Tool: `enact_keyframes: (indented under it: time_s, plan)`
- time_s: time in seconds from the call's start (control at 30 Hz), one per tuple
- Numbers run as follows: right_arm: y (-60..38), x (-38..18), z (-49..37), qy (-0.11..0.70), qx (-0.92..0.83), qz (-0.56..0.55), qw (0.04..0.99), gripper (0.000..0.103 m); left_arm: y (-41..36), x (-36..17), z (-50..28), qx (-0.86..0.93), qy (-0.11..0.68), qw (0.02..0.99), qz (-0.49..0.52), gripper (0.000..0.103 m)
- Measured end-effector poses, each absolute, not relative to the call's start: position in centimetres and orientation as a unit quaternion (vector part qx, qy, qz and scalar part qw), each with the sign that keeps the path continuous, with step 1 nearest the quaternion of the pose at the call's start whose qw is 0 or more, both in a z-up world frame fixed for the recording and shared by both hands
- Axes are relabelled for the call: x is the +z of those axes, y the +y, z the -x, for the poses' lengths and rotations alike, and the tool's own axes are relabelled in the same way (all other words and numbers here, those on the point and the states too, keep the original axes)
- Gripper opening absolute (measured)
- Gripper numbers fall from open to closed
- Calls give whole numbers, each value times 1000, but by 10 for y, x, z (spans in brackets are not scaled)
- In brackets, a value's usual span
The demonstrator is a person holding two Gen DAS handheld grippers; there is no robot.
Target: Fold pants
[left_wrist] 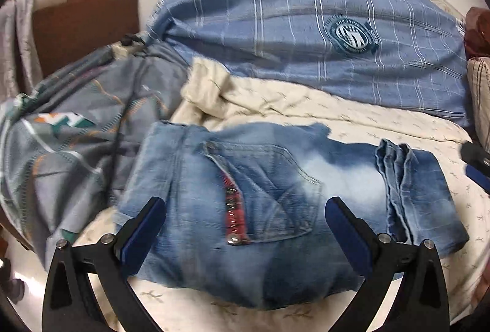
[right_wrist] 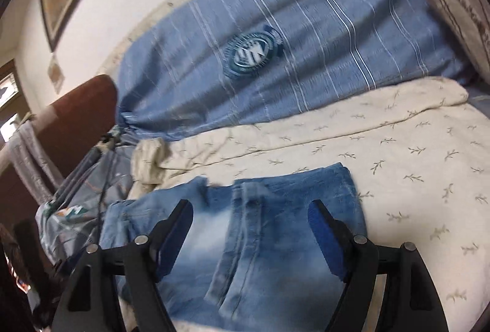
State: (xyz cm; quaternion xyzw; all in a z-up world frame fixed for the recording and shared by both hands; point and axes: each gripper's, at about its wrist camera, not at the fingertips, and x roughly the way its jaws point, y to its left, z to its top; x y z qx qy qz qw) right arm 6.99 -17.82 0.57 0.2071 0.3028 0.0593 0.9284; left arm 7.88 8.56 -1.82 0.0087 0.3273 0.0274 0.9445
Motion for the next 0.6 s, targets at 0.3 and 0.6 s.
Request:
enact_keyframes:
  time_s: [0.3,0.6]
  plan:
    - [-154,27,-2,252,89,-152,952,80,80,-11,-63,49,295,953,-49,103]
    - [-158,7,-19,299,76,-168,936,80,85,-13,-72,47,310,949,-29,103]
